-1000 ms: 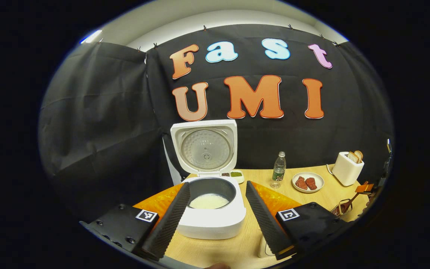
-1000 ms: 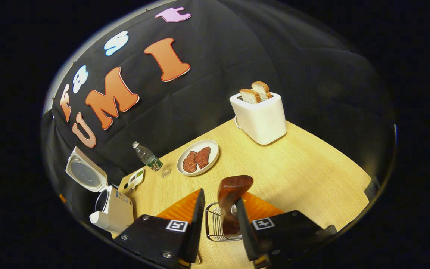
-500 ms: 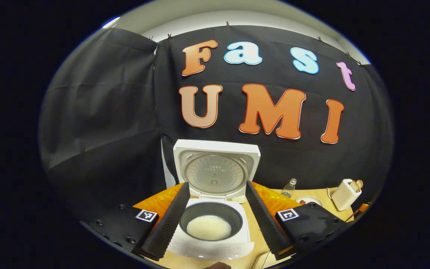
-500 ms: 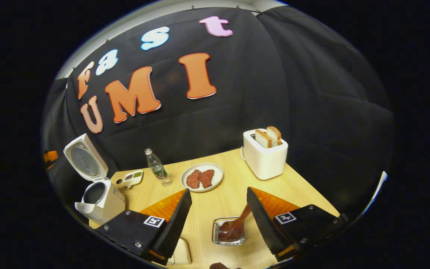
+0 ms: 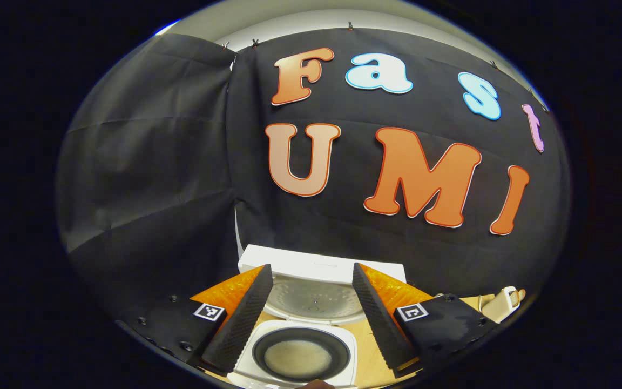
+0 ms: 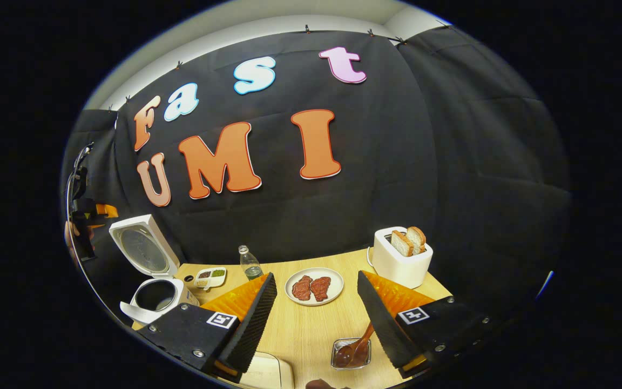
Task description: Close the left gripper, press the button to open the rice cooker; take a wooden spoon from the chopstick holder with the right hand, scoop a spoonful of rice and pour it into the rice cooker, then put the wooden spoon back into the chopstick holder.
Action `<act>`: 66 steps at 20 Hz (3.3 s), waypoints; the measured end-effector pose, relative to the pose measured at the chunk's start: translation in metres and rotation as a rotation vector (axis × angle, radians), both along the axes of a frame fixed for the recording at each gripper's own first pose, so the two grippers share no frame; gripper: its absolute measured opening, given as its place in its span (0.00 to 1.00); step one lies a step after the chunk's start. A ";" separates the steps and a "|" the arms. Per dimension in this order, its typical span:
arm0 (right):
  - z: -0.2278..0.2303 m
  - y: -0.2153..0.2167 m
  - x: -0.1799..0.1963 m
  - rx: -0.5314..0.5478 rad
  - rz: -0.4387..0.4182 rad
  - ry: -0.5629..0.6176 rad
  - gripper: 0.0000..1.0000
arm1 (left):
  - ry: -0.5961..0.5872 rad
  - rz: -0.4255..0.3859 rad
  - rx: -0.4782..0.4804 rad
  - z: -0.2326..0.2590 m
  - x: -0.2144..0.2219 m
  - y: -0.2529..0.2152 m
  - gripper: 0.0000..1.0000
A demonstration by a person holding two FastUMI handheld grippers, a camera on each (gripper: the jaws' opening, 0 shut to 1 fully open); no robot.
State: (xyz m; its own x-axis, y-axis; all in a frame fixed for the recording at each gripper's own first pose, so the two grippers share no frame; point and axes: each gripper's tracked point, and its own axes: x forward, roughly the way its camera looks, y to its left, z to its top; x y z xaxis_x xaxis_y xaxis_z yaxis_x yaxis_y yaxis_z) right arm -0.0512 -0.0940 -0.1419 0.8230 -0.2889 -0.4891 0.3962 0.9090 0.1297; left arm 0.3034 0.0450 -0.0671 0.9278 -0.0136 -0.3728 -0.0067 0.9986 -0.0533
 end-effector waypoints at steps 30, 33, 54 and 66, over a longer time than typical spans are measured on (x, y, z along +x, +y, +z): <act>-0.007 0.093 0.018 0.087 0.285 0.024 0.93 | 0.666 -0.018 0.129 -0.213 -0.136 0.018 1.00; -0.009 0.095 0.017 0.085 0.295 0.026 0.93 | 0.756 0.002 0.048 -0.235 -0.134 0.018 0.98; 0.054 0.097 0.034 -0.046 0.284 -0.134 0.93 | -0.021 -0.183 0.029 -0.018 -0.142 -0.033 0.98; 0.128 0.134 0.048 -0.152 0.372 -0.347 0.93 | -0.350 -0.197 -0.020 0.071 -0.212 -0.020 0.98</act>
